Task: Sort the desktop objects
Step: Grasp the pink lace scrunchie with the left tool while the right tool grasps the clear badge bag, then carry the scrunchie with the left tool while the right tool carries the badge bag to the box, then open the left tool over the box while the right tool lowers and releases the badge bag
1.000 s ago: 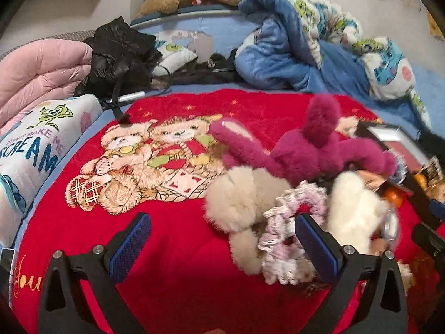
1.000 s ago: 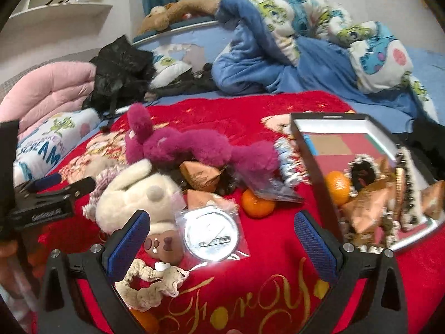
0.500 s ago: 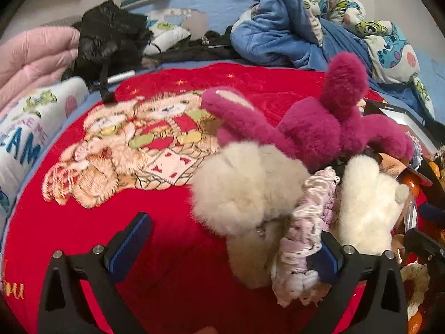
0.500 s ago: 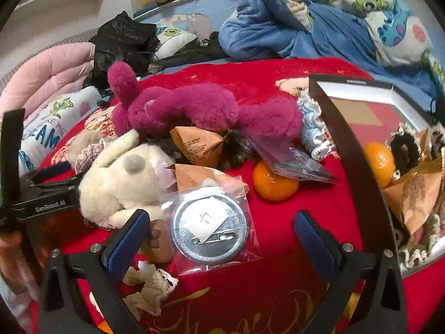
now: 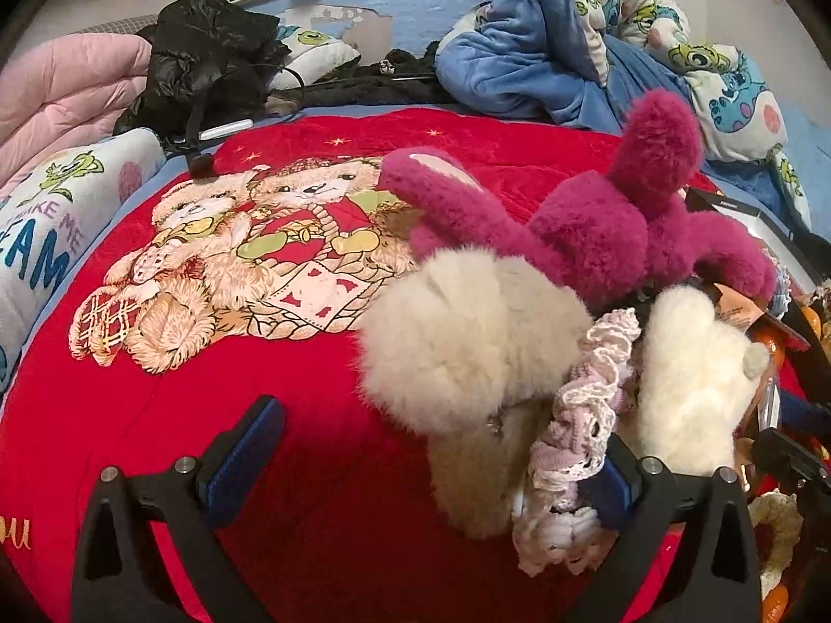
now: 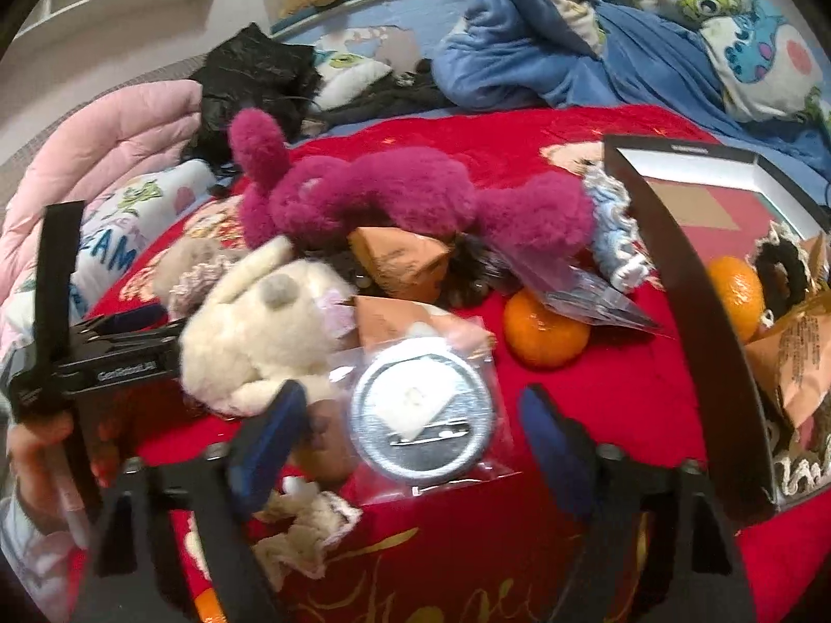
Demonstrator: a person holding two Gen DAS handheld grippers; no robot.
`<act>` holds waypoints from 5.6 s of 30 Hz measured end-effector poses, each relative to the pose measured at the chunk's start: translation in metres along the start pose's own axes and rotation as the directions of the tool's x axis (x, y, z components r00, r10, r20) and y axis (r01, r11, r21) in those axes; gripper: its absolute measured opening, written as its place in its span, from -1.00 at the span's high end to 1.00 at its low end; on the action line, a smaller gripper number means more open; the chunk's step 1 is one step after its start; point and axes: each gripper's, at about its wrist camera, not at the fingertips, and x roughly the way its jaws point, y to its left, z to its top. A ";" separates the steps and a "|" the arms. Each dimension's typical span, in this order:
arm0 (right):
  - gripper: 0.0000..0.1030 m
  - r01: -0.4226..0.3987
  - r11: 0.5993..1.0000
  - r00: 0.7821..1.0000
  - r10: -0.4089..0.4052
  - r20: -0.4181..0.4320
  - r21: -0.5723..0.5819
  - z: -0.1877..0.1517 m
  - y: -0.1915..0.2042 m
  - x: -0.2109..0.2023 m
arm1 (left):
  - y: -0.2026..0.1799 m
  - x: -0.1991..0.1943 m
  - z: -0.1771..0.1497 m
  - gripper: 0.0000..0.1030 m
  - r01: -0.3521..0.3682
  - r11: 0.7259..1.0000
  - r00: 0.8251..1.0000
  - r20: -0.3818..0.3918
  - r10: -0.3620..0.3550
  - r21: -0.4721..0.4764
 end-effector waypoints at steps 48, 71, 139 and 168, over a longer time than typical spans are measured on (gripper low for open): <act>-0.14 0.050 0.999 0.960 -0.051 0.275 0.009 0.000 0.029 -0.107 | -0.024 -0.159 -0.009 0.74 0.213 0.975 0.910 0.349 -0.223 0.068; -0.15 0.299 0.933 0.886 -0.349 0.304 0.201 -0.047 -0.079 -0.265 | -0.246 -0.211 -0.040 0.74 0.423 0.862 0.838 0.241 -0.489 0.278; 0.04 0.303 0.933 0.953 -0.298 -0.055 0.196 0.095 -0.237 -0.038 | -0.352 0.054 0.079 0.74 0.332 0.908 0.942 -0.032 -0.335 0.256; -1.00 0.296 0.931 0.953 -0.304 0.005 0.215 0.098 -0.235 -0.050 | -0.337 0.026 0.089 -1.00 0.287 0.929 0.940 0.120 -0.320 0.234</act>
